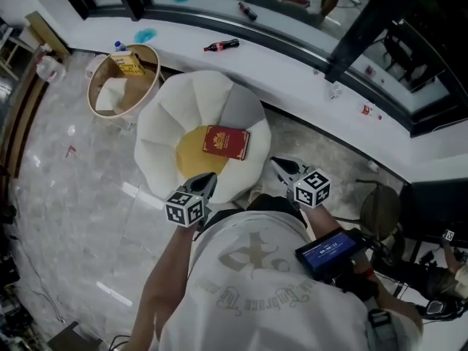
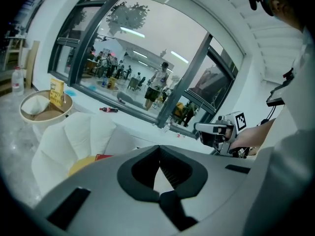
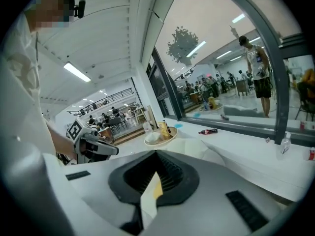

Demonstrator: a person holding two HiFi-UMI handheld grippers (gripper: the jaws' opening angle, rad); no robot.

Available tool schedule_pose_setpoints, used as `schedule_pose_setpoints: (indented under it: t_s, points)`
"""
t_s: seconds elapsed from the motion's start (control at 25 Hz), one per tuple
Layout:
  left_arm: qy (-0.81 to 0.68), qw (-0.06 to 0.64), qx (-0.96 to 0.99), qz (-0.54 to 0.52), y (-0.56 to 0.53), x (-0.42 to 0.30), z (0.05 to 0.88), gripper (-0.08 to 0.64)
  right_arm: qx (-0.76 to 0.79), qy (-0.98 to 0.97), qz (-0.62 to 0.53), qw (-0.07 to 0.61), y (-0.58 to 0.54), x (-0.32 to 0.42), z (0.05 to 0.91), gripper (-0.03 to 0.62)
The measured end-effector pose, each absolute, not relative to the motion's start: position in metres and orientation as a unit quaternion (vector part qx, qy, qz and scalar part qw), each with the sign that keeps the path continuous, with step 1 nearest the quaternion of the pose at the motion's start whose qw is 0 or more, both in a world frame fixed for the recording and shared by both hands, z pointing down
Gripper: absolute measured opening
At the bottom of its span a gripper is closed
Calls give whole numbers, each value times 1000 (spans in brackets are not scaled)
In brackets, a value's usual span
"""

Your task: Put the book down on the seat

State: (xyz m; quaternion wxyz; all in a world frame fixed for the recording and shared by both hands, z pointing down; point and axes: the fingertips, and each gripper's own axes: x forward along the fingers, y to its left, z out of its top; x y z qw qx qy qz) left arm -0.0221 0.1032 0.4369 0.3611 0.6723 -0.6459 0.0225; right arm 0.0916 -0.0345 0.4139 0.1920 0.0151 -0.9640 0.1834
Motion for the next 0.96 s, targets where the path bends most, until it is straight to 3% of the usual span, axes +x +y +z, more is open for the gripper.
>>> schedule_pose_setpoints:
  t_s: [0.96]
  points:
    - [-643, 364, 674, 9, 110, -25, 446, 11, 43, -962, 174, 204, -20, 104, 420, 14]
